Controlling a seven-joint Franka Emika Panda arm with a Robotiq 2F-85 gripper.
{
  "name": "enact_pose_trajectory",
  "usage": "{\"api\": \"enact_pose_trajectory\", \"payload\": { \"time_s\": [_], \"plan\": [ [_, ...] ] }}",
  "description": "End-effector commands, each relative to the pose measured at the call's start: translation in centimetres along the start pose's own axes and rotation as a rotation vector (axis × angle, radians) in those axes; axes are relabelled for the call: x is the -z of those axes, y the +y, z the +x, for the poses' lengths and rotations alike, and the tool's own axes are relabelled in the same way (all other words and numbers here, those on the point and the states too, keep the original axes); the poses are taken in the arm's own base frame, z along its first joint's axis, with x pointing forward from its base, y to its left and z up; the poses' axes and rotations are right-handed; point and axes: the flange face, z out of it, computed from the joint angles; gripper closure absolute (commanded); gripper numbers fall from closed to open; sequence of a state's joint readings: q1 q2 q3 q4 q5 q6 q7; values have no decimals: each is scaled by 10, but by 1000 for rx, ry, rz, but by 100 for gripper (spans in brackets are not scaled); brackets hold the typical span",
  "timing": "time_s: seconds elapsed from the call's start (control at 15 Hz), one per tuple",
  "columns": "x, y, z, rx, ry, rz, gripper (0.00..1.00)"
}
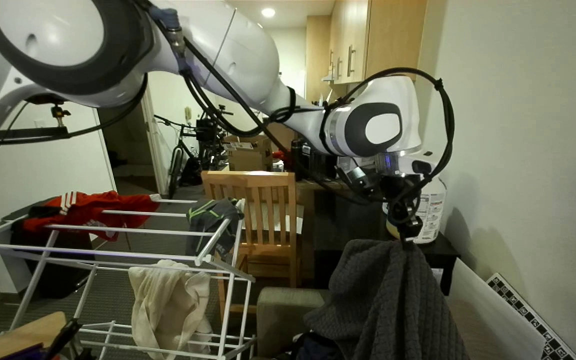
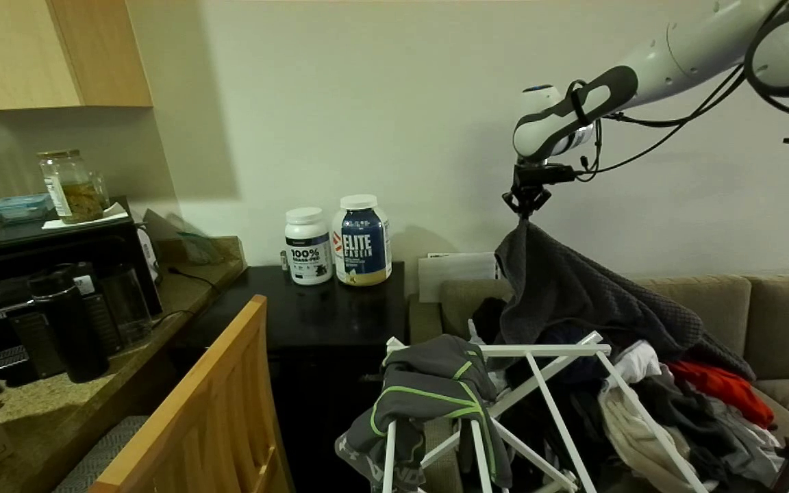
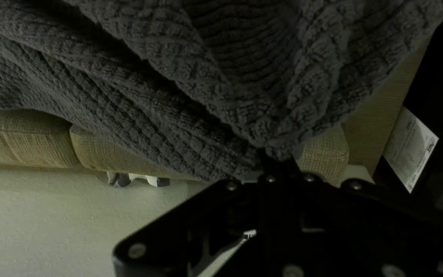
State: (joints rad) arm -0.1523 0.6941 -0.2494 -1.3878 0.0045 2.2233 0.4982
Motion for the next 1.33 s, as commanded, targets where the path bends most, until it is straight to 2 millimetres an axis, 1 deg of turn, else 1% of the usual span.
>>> {"api": "enact_pose_trajectory", "payload": {
  "time_s": [0.0, 0.2, 0.33, 0.4, 0.47, 0.6, 0.73, 0.87, 1.0, 1.13, 1.27],
  "plan": [
    [8, 8, -14, 36, -93, 45, 99],
    [3, 11, -27, 64, -152, 44, 99],
    [-2, 8, -36, 81, -168, 40, 99],
    [-5, 6, -40, 97, -164, 31, 70],
    [-7, 5, -43, 104, -165, 27, 69],
    [-13, 12, -48, 126, -161, 16, 57],
    [-21, 23, -55, 158, -165, 2, 45],
    [-29, 39, -63, 197, -164, -7, 32],
    [-39, 62, -70, 224, -165, -23, 19],
    [-52, 89, -78, 248, -174, -53, 5],
    [-65, 116, -86, 260, -190, -87, 0]
  ]
}}
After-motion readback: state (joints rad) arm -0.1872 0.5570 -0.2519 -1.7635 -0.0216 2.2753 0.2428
